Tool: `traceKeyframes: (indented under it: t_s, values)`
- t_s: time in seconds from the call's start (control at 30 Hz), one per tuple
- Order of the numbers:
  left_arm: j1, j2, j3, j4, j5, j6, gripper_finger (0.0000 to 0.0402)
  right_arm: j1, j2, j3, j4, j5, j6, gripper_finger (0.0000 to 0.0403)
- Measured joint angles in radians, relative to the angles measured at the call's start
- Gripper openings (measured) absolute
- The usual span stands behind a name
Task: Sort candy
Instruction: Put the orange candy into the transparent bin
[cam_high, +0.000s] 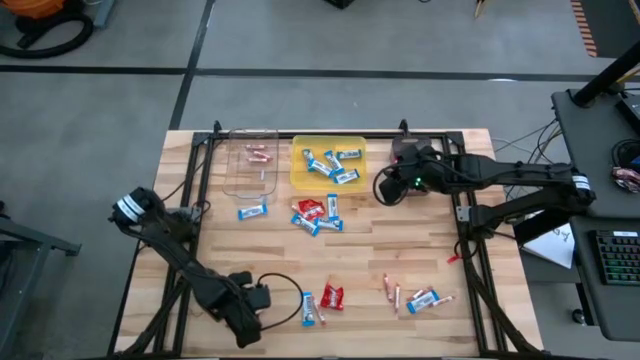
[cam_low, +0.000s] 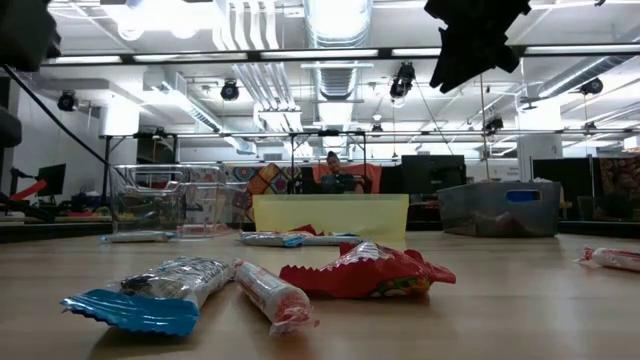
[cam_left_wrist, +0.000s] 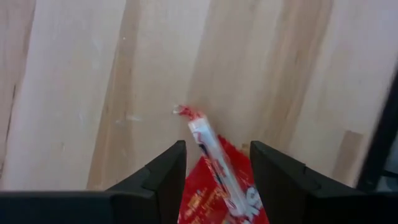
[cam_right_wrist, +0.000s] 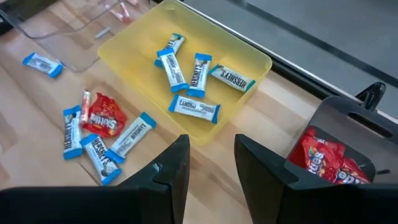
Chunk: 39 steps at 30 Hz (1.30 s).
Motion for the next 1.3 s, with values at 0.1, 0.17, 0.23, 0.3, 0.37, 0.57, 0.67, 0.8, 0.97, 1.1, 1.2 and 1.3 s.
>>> traceKeyframes:
  t_s: [0.1,0.17,0.23,0.3,0.37,0.57,0.67,0.8,0.97,1.1,1.2,1.3]
  values:
    - [0.001,0.037,-0.003,-0.002,-0.004,-0.001,0.0161,0.000,0.006,0.000,0.000,0.000,0.000,0.0118]
    - [0.001,0.060,-0.001,-0.003,-0.010,-0.001,0.0161,0.000,0.007,0.000,0.000,-0.001,0.000,0.0118]
    - [0.000,0.073,0.005,-0.004,-0.016,-0.001,0.0161,0.000,0.008,0.000,0.001,-0.001,0.001,0.0118]
    - [0.000,0.078,0.006,-0.004,-0.019,-0.001,0.0161,0.000,0.008,0.000,0.001,-0.001,0.001,0.0118]
    - [0.000,0.078,0.006,-0.004,-0.021,-0.001,0.0159,0.000,0.008,0.000,0.002,-0.002,0.002,0.0118]
    - [-0.001,0.074,0.004,-0.005,-0.044,0.021,0.0145,0.000,0.011,0.000,0.005,-0.003,0.004,0.0118]
    - [0.000,0.074,0.004,-0.012,-0.046,0.026,0.0120,0.000,0.011,0.000,0.009,-0.003,0.004,0.0118]
    - [0.000,0.074,0.002,-0.019,-0.053,0.028,0.0072,0.000,0.011,0.000,0.009,-0.003,0.004,0.0118]
    - [0.001,0.072,0.002,-0.010,-0.055,0.034,0.0016,0.000,0.011,0.000,0.009,-0.003,0.004,0.0118]
    - [0.001,0.055,0.001,-0.011,-0.053,0.037,0.0014,0.000,0.011,0.000,0.008,-0.004,0.004,0.0118]
    - [0.001,0.025,0.000,-0.010,-0.053,0.048,0.0023,0.004,0.011,0.000,0.008,-0.005,0.004,0.0118]
    - [0.001,0.005,0.000,-0.012,-0.055,0.063,0.0024,0.009,0.011,0.000,0.008,-0.007,0.004,0.0118]
